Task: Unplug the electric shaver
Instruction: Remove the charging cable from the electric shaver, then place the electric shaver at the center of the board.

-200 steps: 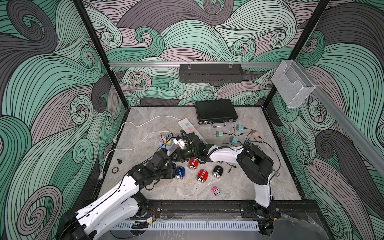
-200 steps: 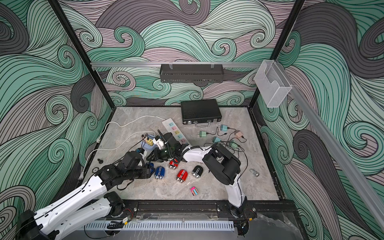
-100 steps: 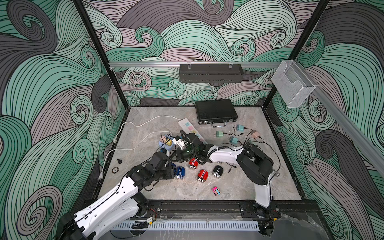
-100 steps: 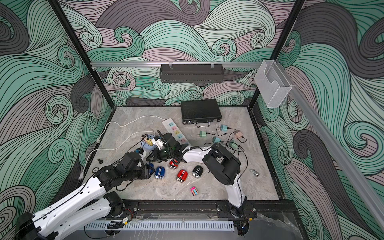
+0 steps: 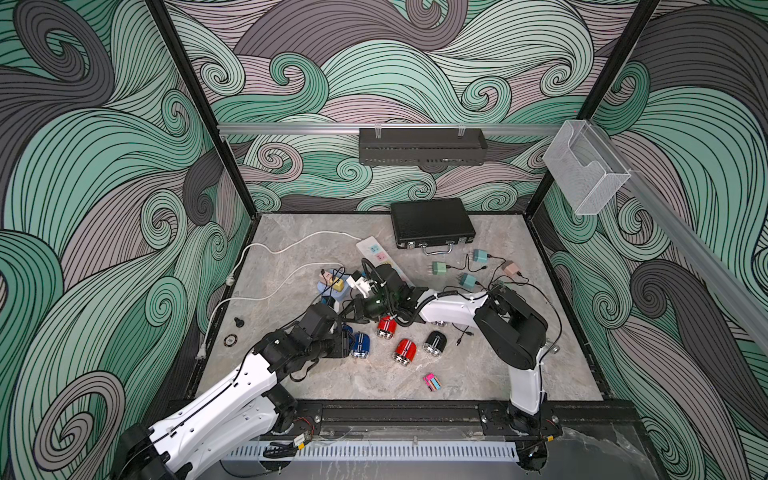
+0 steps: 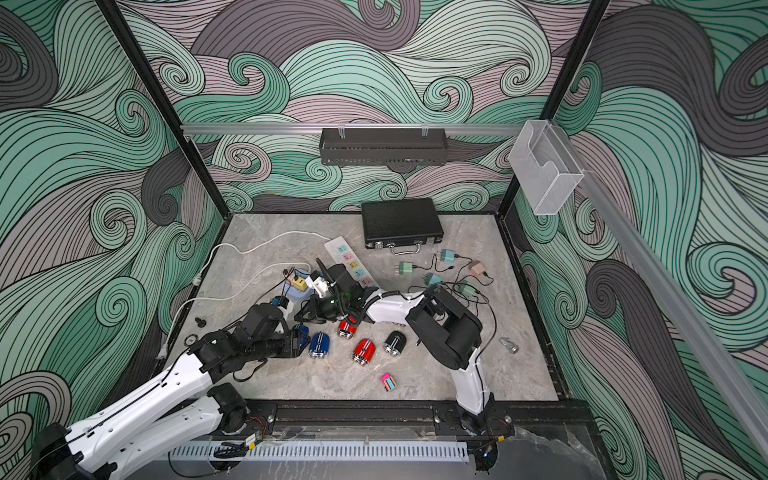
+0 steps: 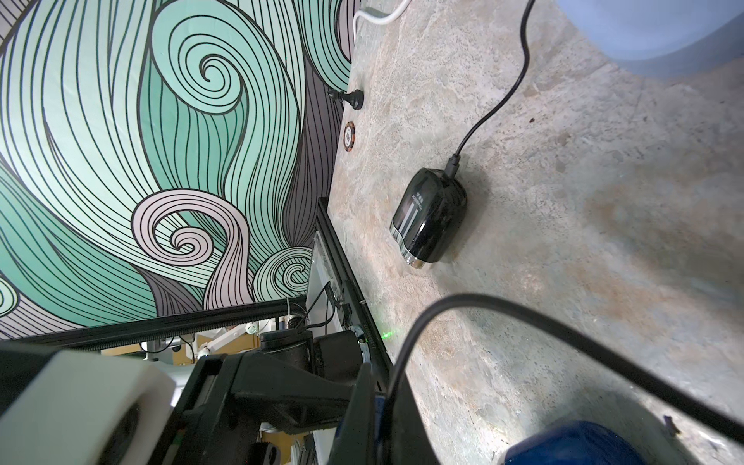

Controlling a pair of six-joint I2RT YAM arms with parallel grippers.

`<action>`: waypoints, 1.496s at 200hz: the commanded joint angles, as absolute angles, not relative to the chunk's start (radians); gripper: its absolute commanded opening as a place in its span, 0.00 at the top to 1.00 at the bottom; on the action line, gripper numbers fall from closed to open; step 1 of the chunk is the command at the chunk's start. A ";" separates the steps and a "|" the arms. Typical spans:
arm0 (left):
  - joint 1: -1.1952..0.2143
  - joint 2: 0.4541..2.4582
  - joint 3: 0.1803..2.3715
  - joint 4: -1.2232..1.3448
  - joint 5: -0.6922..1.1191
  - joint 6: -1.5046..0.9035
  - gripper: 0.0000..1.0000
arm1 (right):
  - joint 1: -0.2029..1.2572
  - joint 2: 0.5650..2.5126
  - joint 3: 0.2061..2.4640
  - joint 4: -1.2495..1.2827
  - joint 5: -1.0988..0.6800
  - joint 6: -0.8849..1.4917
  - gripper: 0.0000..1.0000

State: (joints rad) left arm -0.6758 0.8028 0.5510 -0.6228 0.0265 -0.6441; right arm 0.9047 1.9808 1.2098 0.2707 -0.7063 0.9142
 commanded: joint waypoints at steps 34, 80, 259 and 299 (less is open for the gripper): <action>-0.676 0.838 0.583 -0.660 0.005 -0.640 0.89 | 0.855 1.980 1.248 0.222 -0.684 0.884 0.94; -0.676 0.845 0.581 -0.667 0.006 -0.646 0.89 | 0.832 1.979 1.264 0.192 -0.681 0.865 0.94; -0.676 0.841 0.586 -0.699 -0.007 -0.664 0.89 | 0.777 2.003 1.369 0.085 -0.660 0.810 0.94; -0.676 0.867 0.583 -0.719 -0.046 -0.678 0.89 | 0.773 1.980 1.360 0.069 -0.653 0.799 0.94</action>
State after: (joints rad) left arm -0.6758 0.8494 0.5678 -0.6895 -0.0090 -0.6636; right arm 0.7696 1.9953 1.3472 0.0895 -0.6689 0.8173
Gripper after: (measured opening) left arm 0.567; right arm 0.072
